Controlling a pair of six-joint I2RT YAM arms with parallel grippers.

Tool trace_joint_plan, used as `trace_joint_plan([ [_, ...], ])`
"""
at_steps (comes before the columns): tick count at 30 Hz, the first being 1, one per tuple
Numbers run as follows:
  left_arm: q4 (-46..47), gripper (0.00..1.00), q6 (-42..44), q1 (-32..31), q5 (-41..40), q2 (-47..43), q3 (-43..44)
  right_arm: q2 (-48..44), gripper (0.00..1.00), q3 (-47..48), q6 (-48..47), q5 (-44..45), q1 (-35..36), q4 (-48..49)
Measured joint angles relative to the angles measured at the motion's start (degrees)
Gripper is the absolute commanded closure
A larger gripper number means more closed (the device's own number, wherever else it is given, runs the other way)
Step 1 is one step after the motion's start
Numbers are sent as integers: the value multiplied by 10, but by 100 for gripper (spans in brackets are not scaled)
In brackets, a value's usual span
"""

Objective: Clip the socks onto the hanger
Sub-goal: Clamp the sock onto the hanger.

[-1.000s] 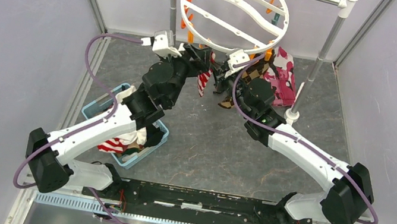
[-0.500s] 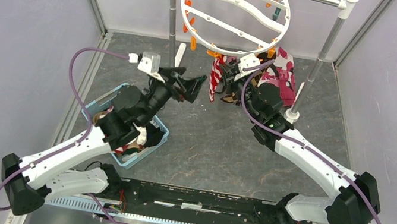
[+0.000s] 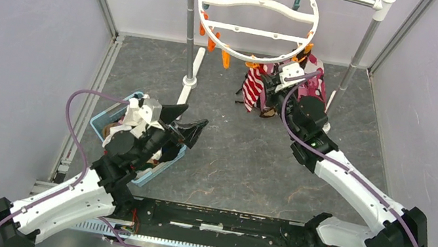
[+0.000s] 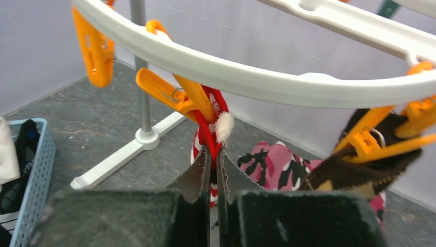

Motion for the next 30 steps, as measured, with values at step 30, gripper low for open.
trace_joint_plan([
  [30,-26,5,18,0,-31,-78,-89,-22,90,-10,5,0,-169,-59],
])
